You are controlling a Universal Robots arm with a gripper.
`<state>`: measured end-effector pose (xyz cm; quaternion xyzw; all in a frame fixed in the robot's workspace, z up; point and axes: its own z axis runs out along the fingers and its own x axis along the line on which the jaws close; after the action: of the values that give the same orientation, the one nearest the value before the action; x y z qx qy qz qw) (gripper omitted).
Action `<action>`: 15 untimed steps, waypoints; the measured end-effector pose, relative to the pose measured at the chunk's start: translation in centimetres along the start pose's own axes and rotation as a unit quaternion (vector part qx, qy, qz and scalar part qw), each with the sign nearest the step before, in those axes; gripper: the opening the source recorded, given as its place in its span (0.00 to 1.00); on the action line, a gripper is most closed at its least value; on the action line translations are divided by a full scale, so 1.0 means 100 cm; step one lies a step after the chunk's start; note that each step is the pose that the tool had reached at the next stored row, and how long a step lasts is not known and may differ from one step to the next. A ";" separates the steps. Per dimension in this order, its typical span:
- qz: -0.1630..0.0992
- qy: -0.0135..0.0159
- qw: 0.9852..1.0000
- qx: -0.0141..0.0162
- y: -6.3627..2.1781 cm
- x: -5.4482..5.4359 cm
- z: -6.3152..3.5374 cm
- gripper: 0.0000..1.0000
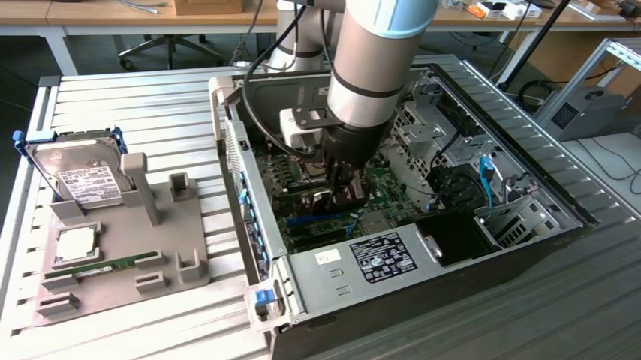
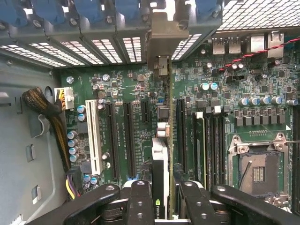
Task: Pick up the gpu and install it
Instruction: 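Insert the gpu into the slot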
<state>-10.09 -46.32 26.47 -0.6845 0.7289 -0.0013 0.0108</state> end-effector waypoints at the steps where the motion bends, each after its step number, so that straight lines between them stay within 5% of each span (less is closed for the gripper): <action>1: 0.000 0.000 1.000 0.000 0.0001 0.000 0.0001 0.27; 15: 0.000 0.003 1.000 0.000 0.0050 0.000 0.0023 0.27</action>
<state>-10.58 -46.29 26.23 -0.6845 0.7289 -0.0032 0.0090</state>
